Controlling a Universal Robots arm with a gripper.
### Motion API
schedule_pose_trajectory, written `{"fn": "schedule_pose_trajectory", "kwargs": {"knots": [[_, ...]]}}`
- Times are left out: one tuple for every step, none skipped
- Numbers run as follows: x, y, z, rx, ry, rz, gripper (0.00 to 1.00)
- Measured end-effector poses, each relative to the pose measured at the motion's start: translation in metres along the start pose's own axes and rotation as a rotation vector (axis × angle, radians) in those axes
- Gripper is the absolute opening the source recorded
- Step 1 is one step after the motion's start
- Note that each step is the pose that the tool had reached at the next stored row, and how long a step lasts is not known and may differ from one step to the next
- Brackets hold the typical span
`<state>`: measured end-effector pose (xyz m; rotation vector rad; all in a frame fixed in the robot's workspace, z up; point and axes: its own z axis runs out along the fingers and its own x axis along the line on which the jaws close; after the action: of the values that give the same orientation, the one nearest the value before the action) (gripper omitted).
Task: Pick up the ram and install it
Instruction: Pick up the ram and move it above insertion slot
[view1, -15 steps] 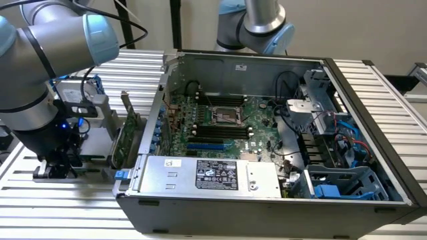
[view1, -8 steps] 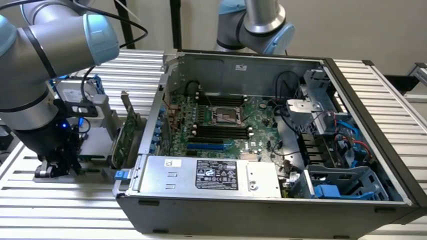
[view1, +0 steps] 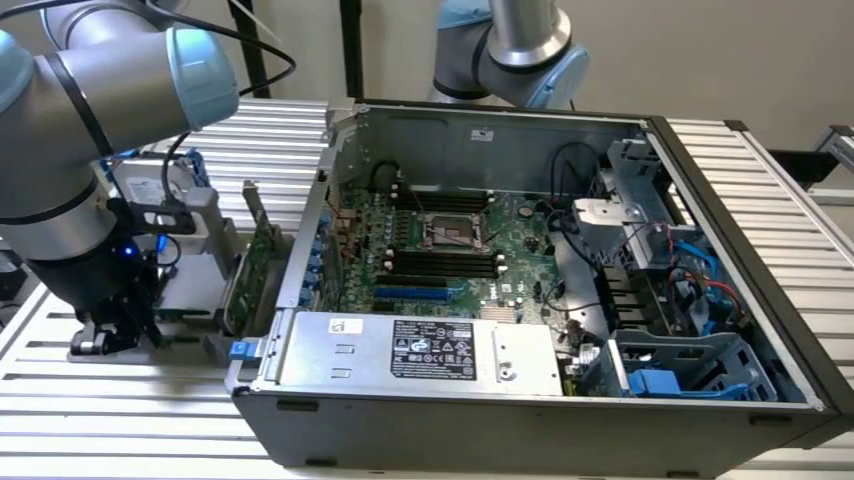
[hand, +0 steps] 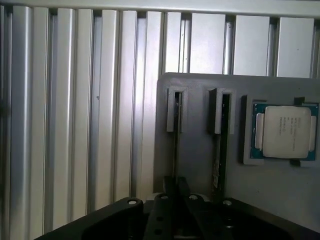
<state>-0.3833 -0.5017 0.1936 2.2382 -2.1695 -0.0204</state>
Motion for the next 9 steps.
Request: {"fn": "schedule_pose_trajectory", "kwargs": {"knots": [[0.0, 0.0, 0.0, 0.0, 0.0, 0.0, 0.0], [0.0, 0.0, 0.0, 0.0, 0.0, 0.0, 0.0], [0.0, 0.0, 0.0, 0.0, 0.0, 0.0, 0.0], [0.0, 0.0, 0.0, 0.0, 0.0, 0.0, 0.0], [0.0, 0.0, 0.0, 0.0, 0.0, 0.001, 0.0], [0.0, 0.0, 0.0, 0.0, 0.0, 0.002, 0.0], [0.0, 0.0, 0.0, 0.0, -0.0001, 0.005, 0.0], [0.0, 0.0, 0.0, 0.0, -0.0002, 0.007, 0.0], [0.0, 0.0, 0.0, 0.0, -0.0003, 0.007, 0.0]]}}
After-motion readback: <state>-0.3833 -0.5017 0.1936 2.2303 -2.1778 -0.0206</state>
